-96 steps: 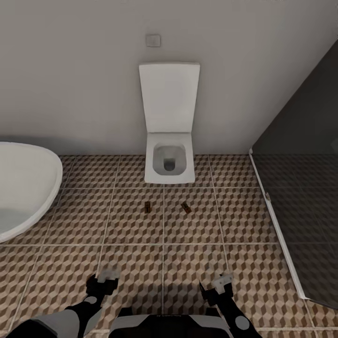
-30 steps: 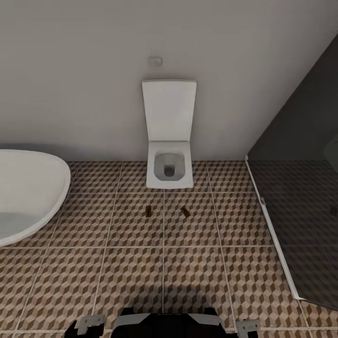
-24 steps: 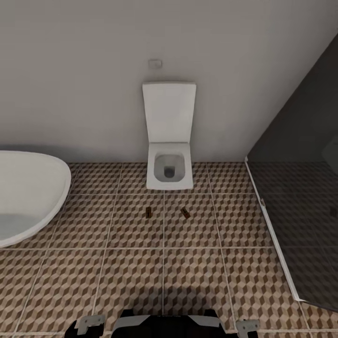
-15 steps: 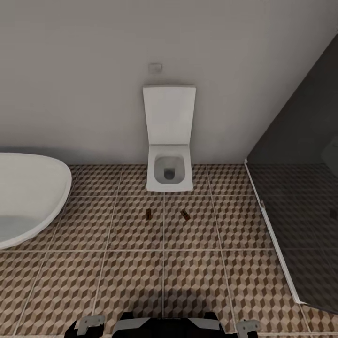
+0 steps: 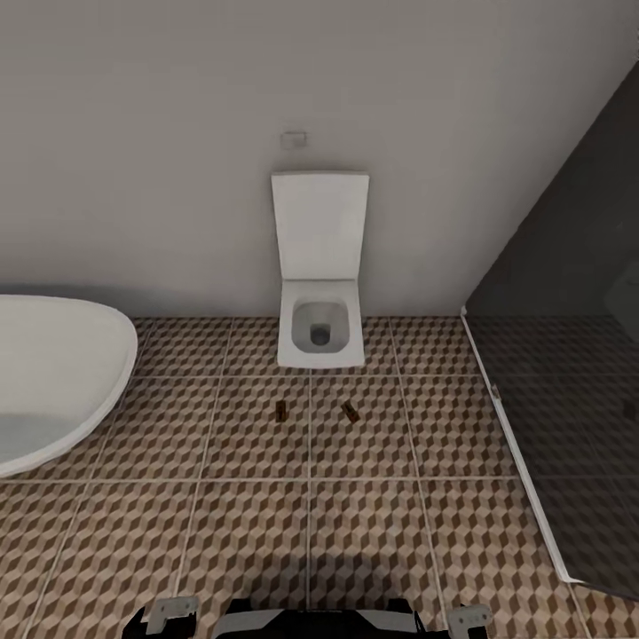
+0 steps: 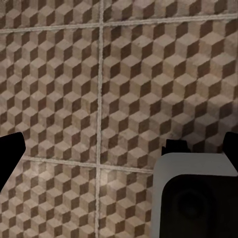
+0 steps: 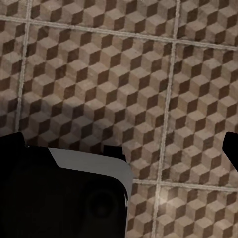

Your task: Take the four mousetraps from the cabinet in the bathroom and place them on the bathroom floor. Make sure all four end up on the same floor surface, and ensure that at least two of them are either under or directly next to the same bathroom sink.

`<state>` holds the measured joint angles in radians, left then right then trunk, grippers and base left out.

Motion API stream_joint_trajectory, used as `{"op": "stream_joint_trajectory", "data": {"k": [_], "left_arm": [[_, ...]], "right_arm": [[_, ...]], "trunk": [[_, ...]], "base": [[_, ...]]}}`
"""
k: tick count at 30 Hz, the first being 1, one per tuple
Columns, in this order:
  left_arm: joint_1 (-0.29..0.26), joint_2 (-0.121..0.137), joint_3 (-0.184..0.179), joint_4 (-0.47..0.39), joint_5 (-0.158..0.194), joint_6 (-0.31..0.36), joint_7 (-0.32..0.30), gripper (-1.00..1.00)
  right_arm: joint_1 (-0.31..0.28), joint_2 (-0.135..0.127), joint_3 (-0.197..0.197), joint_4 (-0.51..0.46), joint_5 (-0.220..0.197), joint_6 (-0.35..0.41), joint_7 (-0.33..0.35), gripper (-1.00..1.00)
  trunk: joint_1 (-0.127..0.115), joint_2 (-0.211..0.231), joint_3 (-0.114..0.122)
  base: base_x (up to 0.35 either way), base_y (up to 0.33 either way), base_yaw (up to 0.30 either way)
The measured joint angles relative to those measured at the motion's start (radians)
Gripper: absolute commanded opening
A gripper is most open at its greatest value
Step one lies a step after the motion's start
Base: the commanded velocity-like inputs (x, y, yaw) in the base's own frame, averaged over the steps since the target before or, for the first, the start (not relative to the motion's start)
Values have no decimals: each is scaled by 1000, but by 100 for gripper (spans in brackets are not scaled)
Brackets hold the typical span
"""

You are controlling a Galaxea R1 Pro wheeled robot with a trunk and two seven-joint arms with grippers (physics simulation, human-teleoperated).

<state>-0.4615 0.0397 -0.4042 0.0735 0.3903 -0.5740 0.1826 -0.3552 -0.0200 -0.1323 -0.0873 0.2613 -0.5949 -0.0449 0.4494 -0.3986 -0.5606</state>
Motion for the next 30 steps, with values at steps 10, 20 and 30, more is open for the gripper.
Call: {"op": "stream_joint_trajectory", "data": {"k": [10,20,30], "left_arm": [[1,-1,0,0,0,0,0,100],[1,-1,0,0,0,0,0,100],[1,-2,0,0,0,0,0,100]], "right_arm": [[0,0,0,1,0,1,0,100],[0,1,1,2,0,1,0,100],[0,1,2,2,1,1,0,100]], "trunk": [[0,0,16],[0,0,33],[0,0,49]], "base": [[0,0,0],[0,0,0],[0,0,0]]}}
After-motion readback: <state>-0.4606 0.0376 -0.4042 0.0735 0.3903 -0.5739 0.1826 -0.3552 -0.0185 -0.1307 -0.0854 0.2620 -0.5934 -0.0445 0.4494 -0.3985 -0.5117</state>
